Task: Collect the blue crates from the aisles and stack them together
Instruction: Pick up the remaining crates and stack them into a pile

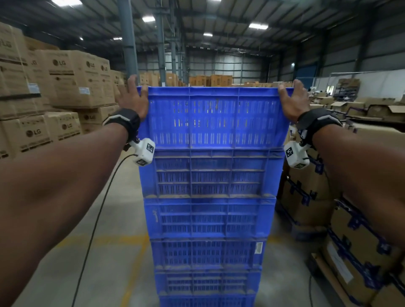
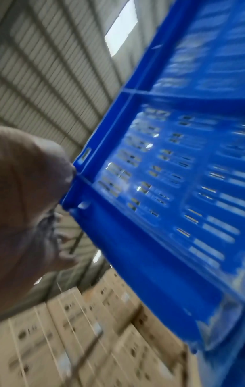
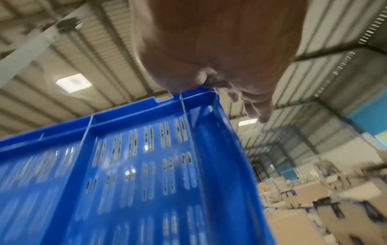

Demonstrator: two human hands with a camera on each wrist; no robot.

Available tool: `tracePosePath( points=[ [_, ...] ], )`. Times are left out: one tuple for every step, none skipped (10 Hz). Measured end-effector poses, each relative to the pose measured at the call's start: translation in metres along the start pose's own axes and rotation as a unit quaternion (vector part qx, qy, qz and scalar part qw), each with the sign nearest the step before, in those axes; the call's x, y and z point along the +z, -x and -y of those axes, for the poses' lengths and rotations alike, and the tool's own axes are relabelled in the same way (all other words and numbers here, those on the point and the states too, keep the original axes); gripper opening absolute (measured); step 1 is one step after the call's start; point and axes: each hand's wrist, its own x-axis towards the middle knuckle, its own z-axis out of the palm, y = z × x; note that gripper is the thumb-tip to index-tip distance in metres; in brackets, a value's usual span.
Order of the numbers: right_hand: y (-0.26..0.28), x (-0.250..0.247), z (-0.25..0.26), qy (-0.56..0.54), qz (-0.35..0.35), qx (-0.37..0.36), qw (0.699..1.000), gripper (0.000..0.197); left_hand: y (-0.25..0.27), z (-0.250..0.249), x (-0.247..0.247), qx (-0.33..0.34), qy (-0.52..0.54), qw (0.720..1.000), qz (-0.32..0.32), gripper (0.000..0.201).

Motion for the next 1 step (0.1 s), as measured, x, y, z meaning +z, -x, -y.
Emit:
tracePosePath(
  points=[
    [0.0088,-0.007,-0.0064,0.13,-0.007,-0.098,0.987,0.078,0.0149,-0.0185,0.0091,0.205,-0.118,0.971,-0.044,0.06]
  ],
)
